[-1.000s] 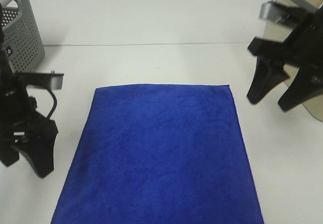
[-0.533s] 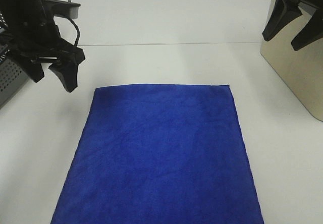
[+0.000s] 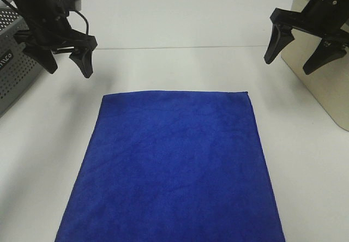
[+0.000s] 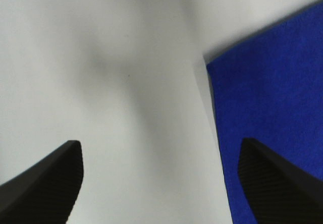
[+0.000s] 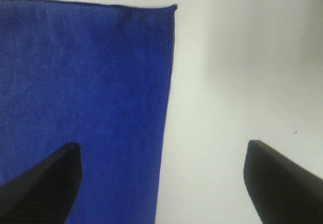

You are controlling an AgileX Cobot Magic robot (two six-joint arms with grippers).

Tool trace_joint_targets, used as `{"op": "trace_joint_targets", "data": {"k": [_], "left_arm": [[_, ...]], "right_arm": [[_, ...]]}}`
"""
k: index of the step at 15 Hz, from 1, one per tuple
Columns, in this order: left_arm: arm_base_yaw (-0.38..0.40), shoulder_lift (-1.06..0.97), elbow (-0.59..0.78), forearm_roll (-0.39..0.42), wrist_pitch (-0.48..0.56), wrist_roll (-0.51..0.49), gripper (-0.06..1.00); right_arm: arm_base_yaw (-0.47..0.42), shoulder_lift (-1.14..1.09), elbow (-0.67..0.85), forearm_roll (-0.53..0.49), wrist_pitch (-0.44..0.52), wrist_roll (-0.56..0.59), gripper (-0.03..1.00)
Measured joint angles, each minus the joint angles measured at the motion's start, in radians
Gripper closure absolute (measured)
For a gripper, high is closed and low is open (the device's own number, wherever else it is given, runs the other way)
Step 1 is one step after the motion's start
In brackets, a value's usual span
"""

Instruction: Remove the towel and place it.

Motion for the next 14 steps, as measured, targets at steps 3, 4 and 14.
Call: {"op": "trace_joint_targets", "data": {"k": [3,4,14], "left_arm": [[0.000,0.109,-0.095,-0.021,0.000,0.000,0.16],[0.000,0.133,-0.119,-0.031,-0.002,0.000,0.16],[0.000,0.259,-0.159,-0.188,-0.138,0.000,0.16]], "right_arm": [[0.023,0.107,-0.104,-0.041,0.002,0.000,0.12],[0.046,0.140,-0.143,-0.073,0.002,0.010,0.12],[0.078,0.328,-0.230,-0.095,-0.097,0.074,0.12]]}}
